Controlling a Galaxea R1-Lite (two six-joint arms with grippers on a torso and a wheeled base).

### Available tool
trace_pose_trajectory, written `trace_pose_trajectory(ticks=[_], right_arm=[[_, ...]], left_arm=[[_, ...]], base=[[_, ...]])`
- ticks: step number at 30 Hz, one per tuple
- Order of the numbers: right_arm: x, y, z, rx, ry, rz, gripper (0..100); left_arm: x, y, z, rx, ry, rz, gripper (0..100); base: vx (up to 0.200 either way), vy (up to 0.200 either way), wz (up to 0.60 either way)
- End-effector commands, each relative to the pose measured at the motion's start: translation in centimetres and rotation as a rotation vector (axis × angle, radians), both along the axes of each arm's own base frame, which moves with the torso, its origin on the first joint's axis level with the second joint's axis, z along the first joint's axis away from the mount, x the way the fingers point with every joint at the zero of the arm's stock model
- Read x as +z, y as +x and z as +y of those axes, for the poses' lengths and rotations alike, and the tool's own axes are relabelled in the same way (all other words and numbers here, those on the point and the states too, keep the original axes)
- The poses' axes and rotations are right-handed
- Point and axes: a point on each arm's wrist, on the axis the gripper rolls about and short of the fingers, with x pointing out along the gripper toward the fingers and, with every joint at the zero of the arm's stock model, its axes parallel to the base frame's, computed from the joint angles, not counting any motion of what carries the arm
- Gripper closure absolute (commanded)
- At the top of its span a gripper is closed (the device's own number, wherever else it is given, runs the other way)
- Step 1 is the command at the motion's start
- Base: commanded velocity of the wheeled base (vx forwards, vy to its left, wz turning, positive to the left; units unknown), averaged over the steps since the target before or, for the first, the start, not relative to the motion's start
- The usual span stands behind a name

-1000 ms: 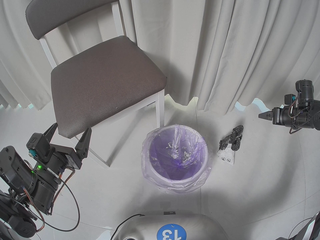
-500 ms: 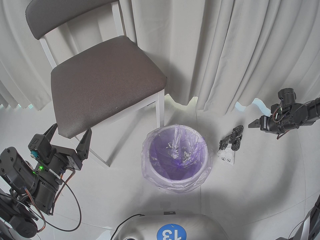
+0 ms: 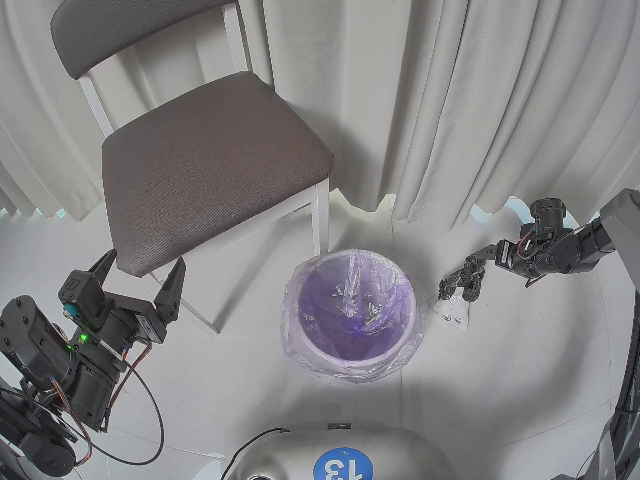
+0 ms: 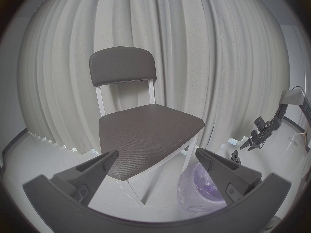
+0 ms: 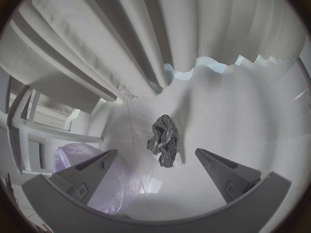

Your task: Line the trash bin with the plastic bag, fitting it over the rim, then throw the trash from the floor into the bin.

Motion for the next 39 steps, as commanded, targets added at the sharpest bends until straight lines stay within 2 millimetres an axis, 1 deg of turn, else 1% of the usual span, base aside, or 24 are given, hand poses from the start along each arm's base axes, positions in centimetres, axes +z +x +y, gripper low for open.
trace_pose_trajectory(ticks=[1, 4, 5, 6, 7, 9, 10, 12, 14, 15, 16, 20, 24, 27, 31, 39], right_arm=[[-5.1, 1.2, 0.5, -0.019, 0.037, 0.032, 0], [-6.3, 2.0, 0.7, -0.034, 0.044, -0.01, 0], [-6.3, 2.0, 0.7, -0.034, 0.044, -0.01, 0], [-7.2, 2.6, 0.8, -0.064, 0.042, -0.063, 0], [-7.6, 2.9, 1.0, -0.077, 0.038, -0.085, 0], [-8.0, 3.1, 1.1, -0.086, 0.035, -0.098, 0], [-8.8, 3.5, 1.3, -0.105, 0.021, -0.126, 0], [-9.0, 3.8, 1.5, -0.112, 0.016, -0.14, 0], [-9.8, 4.5, 1.8, -0.139, 0.011, -0.175, 0], [-9.8, 4.5, 1.8, -0.139, 0.011, -0.175, 0], [-10.2, 4.8, 1.8, -0.16, 0.013, -0.19, 0], [-10.4, 5.7, 2.0, -0.198, 0.015, -0.225, 0], [-10.7, 6.4, 2.7, -0.236, 0.029, -0.247, 0], [-11.1, 6.6, 3.2, -0.247, 0.032, -0.252, 0], [-11.8, 6.2, 3.7, -0.237, 0.029, -0.258, 0], [-13.2, 5.8, 4.0, -0.219, 0.002, -0.252, 0]], left_arm=[[-0.3, -0.1, 0.0, -0.003, 0.003, 0.004, 0], [-0.3, -0.1, 0.0, -0.003, 0.004, 0.005, 0], [-0.3, -0.1, 0.0, -0.003, 0.004, 0.005, 0], [-0.3, -0.1, 0.0, -0.003, 0.004, 0.005, 0], [-0.3, -0.1, 0.0, -0.003, 0.005, 0.006, 0], [-0.3, -0.1, 0.0, -0.003, 0.004, 0.005, 0], [-0.3, -0.1, 0.0, -0.003, 0.004, 0.005, 0], [-0.3, -0.1, 0.0, -0.003, 0.005, 0.006, 0], [-0.3, -0.1, 0.0, -0.004, 0.005, 0.006, 0], [-0.3, -0.1, 0.0, -0.004, 0.005, 0.006, 0], [-0.3, -0.1, 0.0, -0.004, 0.005, 0.006, 0], [-0.3, -0.1, 0.0, -0.004, 0.005, 0.006, 0], [-0.4, -0.1, -0.1, -0.006, 0.008, 0.012, 0], [-0.5, -0.1, -0.1, -0.006, 0.007, 0.013, 0], [-0.5, -0.1, 0.0, -0.006, 0.008, 0.014, 0], [-0.6, -0.1, -0.2, -0.012, 0.011, 0.02, 0]], base=[[0.0, 0.0, 0.0], [0.0, 0.0, 0.0], [0.0, 0.0, 0.0], [0.0, 0.0, 0.0], [0.0, 0.0, 0.0], [0.0, 0.0, 0.0], [0.0, 0.0, 0.0], [0.0, 0.0, 0.0], [0.0, 0.0, 0.0], [0.0, 0.0, 0.0], [0.0, 0.0, 0.0], [0.0, 0.0, 0.0], [0.0, 0.0, 0.0], [0.0, 0.0, 0.0], [0.0, 0.0, 0.0], [0.0, 0.0, 0.0]])
